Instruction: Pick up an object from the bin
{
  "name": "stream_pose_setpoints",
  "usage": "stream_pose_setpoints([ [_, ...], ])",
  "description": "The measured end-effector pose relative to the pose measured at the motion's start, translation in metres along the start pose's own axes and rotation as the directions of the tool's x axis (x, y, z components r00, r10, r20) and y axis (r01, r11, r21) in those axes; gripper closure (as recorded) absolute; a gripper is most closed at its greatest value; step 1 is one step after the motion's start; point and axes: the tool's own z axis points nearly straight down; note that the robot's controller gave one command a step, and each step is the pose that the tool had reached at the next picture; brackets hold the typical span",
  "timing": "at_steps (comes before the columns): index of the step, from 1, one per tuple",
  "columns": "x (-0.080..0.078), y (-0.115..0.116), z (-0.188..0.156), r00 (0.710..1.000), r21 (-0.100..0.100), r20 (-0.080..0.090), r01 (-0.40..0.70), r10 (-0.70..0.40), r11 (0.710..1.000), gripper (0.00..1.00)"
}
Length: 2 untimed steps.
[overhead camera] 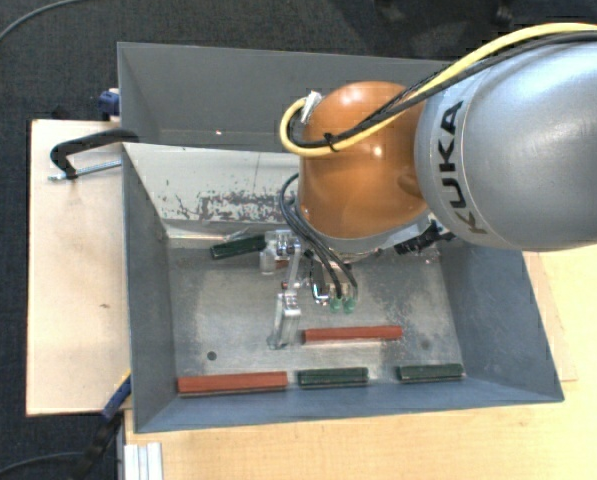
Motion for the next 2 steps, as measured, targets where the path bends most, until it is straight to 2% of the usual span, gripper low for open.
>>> stream_pose_setpoints([
  [1,-0.006,-0.022,0.149,0.994,0.001,0.002,0.113,-0.113,0.994,0.00],
  [2,-0.060,-0.012,0.143,0.970,0.001,0.017,0.243,-0.243,0.970,0.00],
])
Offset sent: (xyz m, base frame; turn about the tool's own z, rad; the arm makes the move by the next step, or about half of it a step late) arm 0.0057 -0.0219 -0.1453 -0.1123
